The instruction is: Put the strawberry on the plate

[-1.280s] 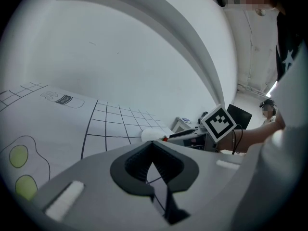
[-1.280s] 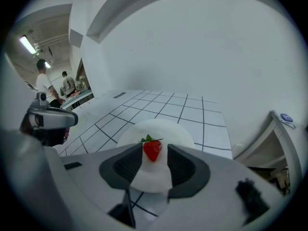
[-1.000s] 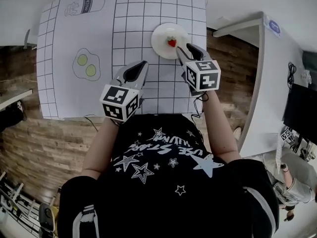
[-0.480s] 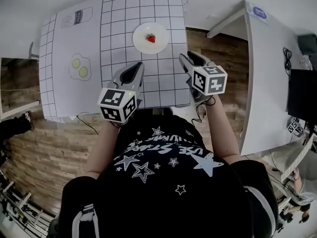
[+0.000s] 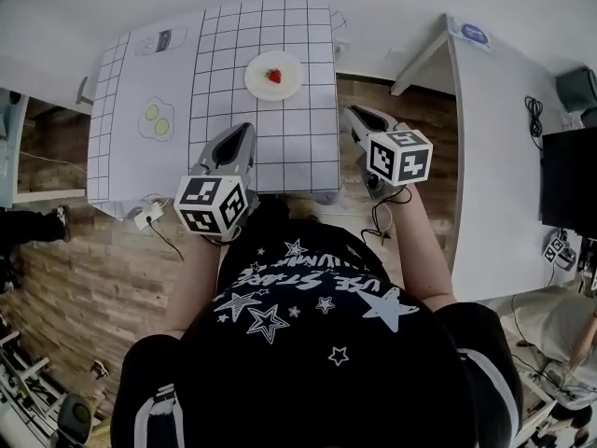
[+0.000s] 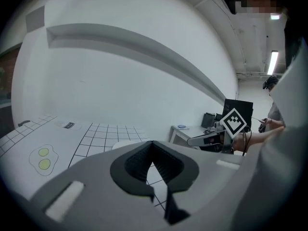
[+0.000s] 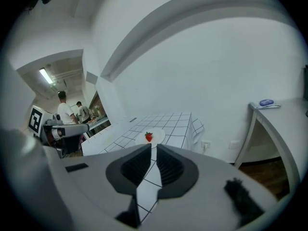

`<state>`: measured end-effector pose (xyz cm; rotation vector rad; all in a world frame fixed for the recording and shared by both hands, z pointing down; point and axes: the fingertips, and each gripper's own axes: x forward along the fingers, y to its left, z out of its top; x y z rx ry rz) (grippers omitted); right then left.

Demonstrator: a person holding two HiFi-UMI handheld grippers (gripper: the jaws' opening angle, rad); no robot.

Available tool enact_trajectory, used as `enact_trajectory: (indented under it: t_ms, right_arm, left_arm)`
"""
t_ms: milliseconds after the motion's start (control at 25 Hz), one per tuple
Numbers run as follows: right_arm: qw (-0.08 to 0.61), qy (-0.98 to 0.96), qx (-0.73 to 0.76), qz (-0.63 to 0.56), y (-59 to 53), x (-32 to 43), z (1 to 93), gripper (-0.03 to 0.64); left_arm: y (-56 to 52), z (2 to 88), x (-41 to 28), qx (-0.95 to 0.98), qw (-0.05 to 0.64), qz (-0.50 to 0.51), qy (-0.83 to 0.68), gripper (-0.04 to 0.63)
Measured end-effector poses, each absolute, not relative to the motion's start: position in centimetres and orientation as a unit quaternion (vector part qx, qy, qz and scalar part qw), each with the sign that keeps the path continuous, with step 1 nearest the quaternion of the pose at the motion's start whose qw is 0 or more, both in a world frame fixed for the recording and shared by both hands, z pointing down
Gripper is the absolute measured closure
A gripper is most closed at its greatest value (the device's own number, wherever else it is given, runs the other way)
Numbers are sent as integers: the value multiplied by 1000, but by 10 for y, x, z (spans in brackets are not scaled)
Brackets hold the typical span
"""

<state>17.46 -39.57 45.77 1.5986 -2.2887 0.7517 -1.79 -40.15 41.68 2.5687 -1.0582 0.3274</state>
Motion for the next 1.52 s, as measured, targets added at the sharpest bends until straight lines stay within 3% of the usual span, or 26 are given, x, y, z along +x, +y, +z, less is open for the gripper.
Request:
enact_trajectory:
  t_ms: [400, 840, 1520]
  right_arm:
    - [119, -808, 513, 265, -341, 173, 465, 589]
    - [116, -817, 501, 260, -307, 152, 463, 592]
    - [123, -828, 493, 235, -185, 69, 437, 600]
  left_arm:
    - [-322, 406, -45, 869, 197, 84, -446, 586]
    - [-274, 403, -55, 872, 180, 70, -450, 586]
    - [-132, 399, -142, 862, 180, 58, -470, 586]
